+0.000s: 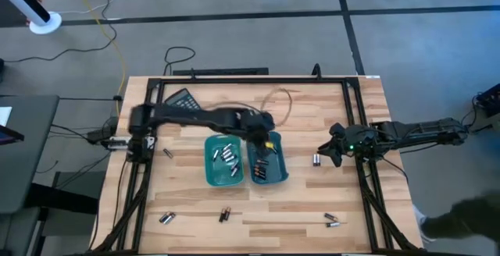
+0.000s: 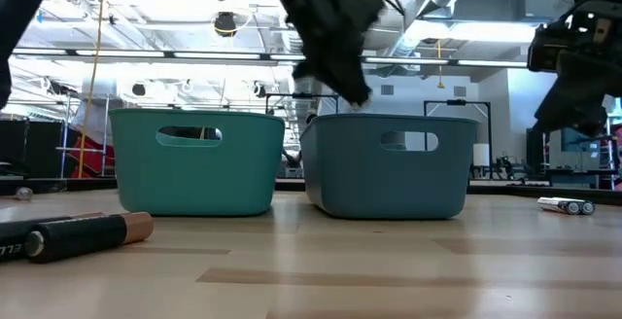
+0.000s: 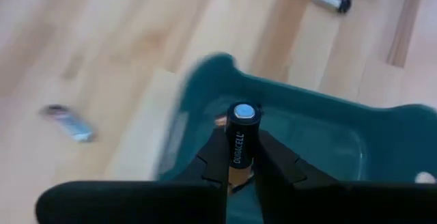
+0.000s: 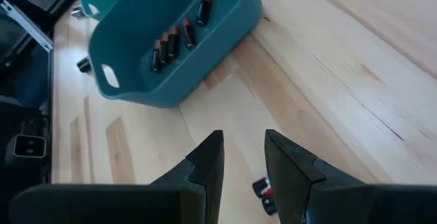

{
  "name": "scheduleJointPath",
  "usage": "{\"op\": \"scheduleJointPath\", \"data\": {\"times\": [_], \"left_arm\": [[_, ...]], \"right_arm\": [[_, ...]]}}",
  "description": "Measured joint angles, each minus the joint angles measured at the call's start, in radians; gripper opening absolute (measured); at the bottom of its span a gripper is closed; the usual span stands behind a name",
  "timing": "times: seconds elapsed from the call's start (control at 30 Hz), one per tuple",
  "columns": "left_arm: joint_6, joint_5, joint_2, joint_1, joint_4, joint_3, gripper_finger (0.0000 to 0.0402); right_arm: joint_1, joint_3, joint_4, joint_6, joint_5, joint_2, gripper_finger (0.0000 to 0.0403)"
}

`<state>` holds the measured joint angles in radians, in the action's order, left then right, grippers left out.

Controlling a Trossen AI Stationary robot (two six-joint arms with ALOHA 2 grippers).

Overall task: Sort batteries
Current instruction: Put the black battery into the blue bin, then put the silver battery into the green bin

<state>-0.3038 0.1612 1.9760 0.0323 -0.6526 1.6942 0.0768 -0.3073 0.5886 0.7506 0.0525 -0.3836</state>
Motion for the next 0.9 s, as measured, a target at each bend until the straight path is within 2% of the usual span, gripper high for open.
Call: {"op": "scheduleJointPath", "data": {"times": [0.17,0.37,0.63,0.9], "left_arm": [[-0.057,-0.058,0.142,-0.013,0.013,0.055,0.0036],[-0.102,-0.085,0.237,-0.016,0.01,0.107,0.0039],[-0.126,-0.103,0.252,-0.016,-0.034,0.102,0.0074],[-0.127,-0.104,0.252,-0.016,-0.033,0.102,0.008]], "right_arm": [[0.017,0.0,-0.002,0.0,-0.001,0.0,0.0123],[0.041,0.0,-0.002,0.001,-0.001,0.0,0.0123],[0.043,0.0,-0.002,0.001,-0.001,0.0,0.0123],[0.043,0.0,-0.002,0.001,-0.001,0.0,0.0123]]}}
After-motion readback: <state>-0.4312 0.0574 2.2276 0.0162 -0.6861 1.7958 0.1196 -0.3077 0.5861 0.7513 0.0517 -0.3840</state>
